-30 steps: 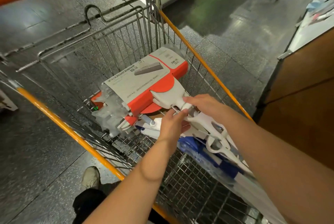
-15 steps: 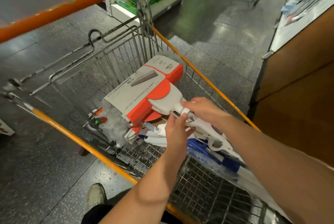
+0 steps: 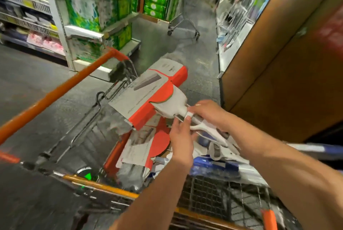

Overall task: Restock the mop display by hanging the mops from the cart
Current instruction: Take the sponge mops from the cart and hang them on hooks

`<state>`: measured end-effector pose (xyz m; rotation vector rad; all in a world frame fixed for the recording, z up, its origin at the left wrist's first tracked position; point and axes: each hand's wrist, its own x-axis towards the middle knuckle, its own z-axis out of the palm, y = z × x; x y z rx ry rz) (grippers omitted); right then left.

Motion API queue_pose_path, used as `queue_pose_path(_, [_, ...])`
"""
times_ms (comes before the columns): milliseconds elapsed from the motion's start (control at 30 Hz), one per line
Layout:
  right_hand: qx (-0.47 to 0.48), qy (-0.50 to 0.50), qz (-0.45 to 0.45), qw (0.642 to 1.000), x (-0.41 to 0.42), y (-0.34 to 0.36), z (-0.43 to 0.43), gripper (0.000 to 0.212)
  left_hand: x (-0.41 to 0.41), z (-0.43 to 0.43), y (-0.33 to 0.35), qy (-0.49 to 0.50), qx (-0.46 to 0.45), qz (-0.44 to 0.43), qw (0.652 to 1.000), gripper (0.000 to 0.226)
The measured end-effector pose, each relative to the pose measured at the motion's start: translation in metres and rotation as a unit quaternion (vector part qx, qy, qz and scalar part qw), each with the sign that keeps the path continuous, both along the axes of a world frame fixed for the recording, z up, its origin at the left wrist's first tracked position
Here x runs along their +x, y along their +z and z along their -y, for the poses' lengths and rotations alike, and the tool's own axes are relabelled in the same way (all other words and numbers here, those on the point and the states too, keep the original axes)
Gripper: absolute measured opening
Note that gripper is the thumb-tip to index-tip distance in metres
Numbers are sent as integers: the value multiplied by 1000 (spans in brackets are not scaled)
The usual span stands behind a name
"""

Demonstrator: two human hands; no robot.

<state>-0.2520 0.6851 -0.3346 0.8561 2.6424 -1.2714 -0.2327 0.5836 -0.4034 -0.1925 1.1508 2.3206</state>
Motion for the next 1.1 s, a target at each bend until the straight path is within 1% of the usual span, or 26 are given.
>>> queue_pose_path(133, [-41,-89,-90,991,22,28,25,23,-3,23,32,-32,26,-42,998,28])
queue_pose_path(233, [-69,-157,-163,972,47,43,40,24,1,33,53,-71,9,-55,996,28])
queue_pose_path(300, [-71,-205,-203,955,67,53,49,22,9,35,67,-94,-1,-69,993,27])
queue_pose_path(400, [-100,-271,-282,915,98,70,59,18,29,31,87,-126,6,-102,987,28])
queue_pose_path(500, [-59,-344,-331,877,132,91,60,15,61,21,108,-189,43,-137,971,35])
queue_pose_path(567, [-32,-394,-368,842,156,106,58,16,91,15,120,-237,59,-152,958,21])
queue_pose_path(633, [-2,-440,-406,801,184,122,57,17,127,14,129,-276,57,-154,947,15])
queue_pose_path(733, [34,-486,-434,758,235,144,62,15,183,17,136,-353,46,-176,918,32])
queue_pose_path(800, [65,-509,-436,740,275,158,70,13,221,22,145,-394,60,-212,893,32])
queue_pose_path(867, [89,-527,-446,718,317,168,79,18,262,29,156,-412,75,-244,875,27])
queue_pose_path(933, [114,-542,-453,699,357,179,94,20,302,38,168,-414,78,-263,868,29])
queue_pose_path(1000, [128,-553,-466,679,397,192,109,15,340,47,178,-407,87,-283,864,29])
queue_pose_path(1067, [150,-562,-475,660,444,202,127,6,383,61,190,-404,107,-309,854,27])
queue_pose_path(1100, [165,-555,-474,664,461,204,135,4,396,65,194,-401,114,-318,852,26])
